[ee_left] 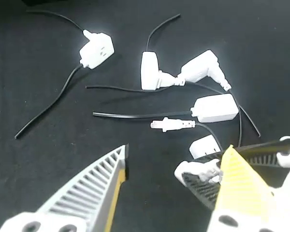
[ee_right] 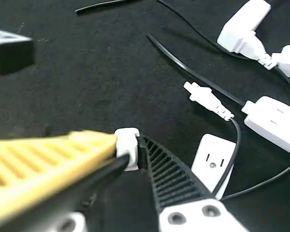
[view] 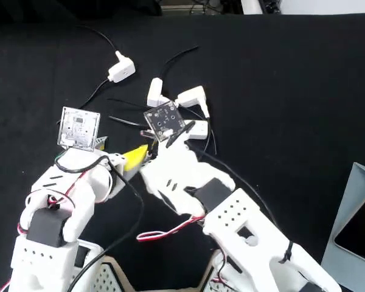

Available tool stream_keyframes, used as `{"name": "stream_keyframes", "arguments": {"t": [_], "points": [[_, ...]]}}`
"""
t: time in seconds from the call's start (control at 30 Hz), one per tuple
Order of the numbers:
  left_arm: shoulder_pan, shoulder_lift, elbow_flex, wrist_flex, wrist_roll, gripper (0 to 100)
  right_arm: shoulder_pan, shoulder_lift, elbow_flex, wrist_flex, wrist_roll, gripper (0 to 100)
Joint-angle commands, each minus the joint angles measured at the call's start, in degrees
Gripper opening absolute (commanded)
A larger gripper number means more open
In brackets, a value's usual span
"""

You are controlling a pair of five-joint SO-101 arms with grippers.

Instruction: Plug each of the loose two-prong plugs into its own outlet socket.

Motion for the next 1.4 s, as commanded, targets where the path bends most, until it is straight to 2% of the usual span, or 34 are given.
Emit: {"name": "stream_keyframes", "arguments": {"t": [0.0, 0.17, 0.27, 0.37, 0.57, 0.67, 0.93, 1.2, 1.37], "points": [[-4.4, -0.4, -0.5, 0.1, 0.2, 31, 2.6, -1.6, -0.2, -0.7, -0.4, 1.1], [-9.4, 2.6, -1.4, -0.1, 0.2, 31, 12.0, -1.6, -2.7, 1.8, -0.4, 1.1], [-9.8, 7.6, -3.3, -1.1, -1.1, 31, 19.4, -1.6, -4.5, 1.9, -0.4, 1.1], [-9.6, 15.9, -6.8, -2.5, -3.2, 31, 26.3, -1.3, -6.2, 1.1, -0.5, 1.1], [-6.4, 37.7, -19.8, 0.2, -4.4, 34, 37.8, -1.2, -3.9, -8.1, -0.5, 1.1], [-1.6, 48.2, -25.7, 3.4, -3.2, 39, 39.5, -1.2, -2.7, -10.7, -0.5, 1.1], [4.7, 68.2, -35.9, 3.6, 3.8, 37, 39.6, -1.2, -2.6, -10.8, -0.5, 1.1], [10.1, 77.6, -40.7, 3.3, 8.4, 37, 40.8, -1.2, -2.6, -10.7, -0.5, 1.2], [12.8, 80.4, -40.0, -1.6, 10.6, 37, 42.5, -1.2, -2.6, -10.7, -0.5, 1.2]]}}
